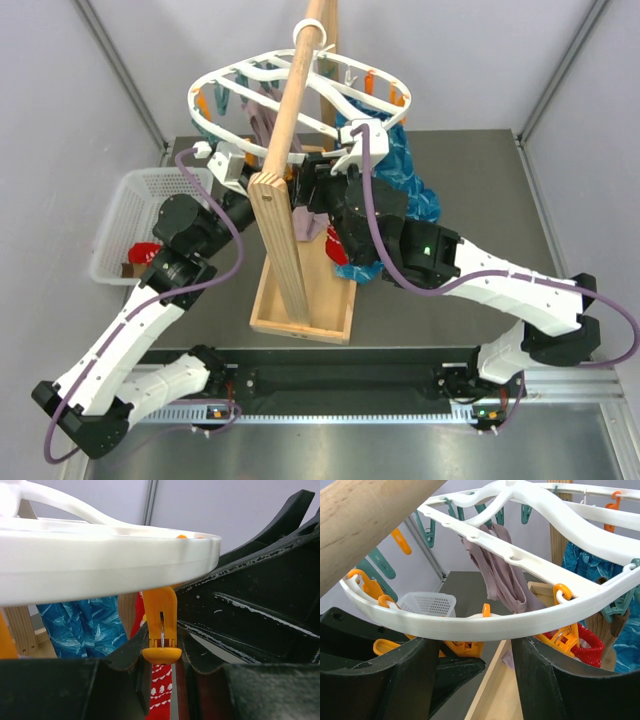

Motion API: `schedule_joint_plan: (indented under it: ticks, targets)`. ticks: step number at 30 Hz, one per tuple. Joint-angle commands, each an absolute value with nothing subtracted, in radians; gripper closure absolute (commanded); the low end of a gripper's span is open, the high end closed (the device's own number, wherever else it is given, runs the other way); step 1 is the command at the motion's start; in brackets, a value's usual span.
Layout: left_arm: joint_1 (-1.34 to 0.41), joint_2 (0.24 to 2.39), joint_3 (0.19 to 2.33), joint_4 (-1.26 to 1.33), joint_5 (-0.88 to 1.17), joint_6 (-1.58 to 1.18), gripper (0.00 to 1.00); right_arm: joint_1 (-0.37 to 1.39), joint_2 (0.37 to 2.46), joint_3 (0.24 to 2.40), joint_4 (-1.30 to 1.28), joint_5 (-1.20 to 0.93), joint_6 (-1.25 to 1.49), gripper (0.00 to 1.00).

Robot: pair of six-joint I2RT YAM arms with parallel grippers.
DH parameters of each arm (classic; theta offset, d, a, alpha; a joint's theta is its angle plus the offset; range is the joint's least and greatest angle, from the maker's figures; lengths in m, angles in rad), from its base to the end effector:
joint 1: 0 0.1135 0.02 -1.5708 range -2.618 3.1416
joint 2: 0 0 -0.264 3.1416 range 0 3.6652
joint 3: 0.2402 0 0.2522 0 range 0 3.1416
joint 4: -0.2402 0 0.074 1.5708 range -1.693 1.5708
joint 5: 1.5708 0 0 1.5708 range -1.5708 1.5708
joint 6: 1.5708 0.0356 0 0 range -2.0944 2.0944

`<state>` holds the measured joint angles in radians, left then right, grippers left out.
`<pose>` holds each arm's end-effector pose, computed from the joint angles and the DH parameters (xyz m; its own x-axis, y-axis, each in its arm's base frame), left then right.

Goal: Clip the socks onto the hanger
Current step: Open the clamp at the hanger.

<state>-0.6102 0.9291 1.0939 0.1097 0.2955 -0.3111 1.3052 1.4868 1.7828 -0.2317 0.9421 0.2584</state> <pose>0.1562 -0.1218 0.4536 -0.0266 -0.3387 -0.9405 0.8086 0.5459 -0.2195 0.1090 0.2910 0.5115 -0.0746 0.2984 -0.9515 -0.3481 0.8864 0.3053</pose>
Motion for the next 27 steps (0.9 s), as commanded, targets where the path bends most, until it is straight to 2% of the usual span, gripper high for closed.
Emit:
schedule_joint_plan:
  ticks: [1,5,8,11,12,14,15,16,17,21,27]
  targets:
    - [-0.611,0.934,1.104,0.097,0.262,-0.301,1.0,1.33,1.517,1.859,-0.182,0.991,0.236,0.42]
    - [-0.612,0.934,1.104,0.094,0.261,-0.302,1.0,1.33,1.532,1.881,-0.183,1.018,0.23,0.42]
    - [-0.612,0.933,1.106,0.095,0.262,-0.304,1.0,1.331,1.536,1.879,-0.179,1.023,0.229,0.48]
    - [-0.614,0.931,1.109,0.094,0.265,-0.304,1.0,1.33,1.534,1.876,-0.175,1.025,0.219,0.67]
    - [-0.615,0.931,1.109,0.094,0.267,-0.304,1.0,1.33,1.534,1.876,-0.175,1.023,0.216,0.81]
    - [-0.615,0.93,1.109,0.091,0.268,-0.305,1.0,1.33,1.528,1.868,-0.175,1.026,0.213,0.98]
    - [-0.615,0.931,1.109,0.089,0.268,-0.307,1.0,1.331,1.523,1.865,-0.175,1.026,0.209,1.0]
    - [-0.615,0.93,1.109,0.086,0.271,-0.307,0.99,1.33,1.52,1.858,-0.175,1.025,0.209,1.0]
    - [-0.615,0.927,1.108,0.083,0.27,-0.308,0.89,1.33,1.517,1.852,-0.175,1.022,0.206,1.0]
    - [-0.615,0.896,1.098,0.037,0.218,-0.295,0.66,1.327,1.47,1.795,-0.14,1.005,0.204,1.0]
    - [-0.614,0.827,1.068,-0.09,0.107,-0.295,0.53,1.302,1.424,1.727,-0.136,0.951,0.233,1.0]
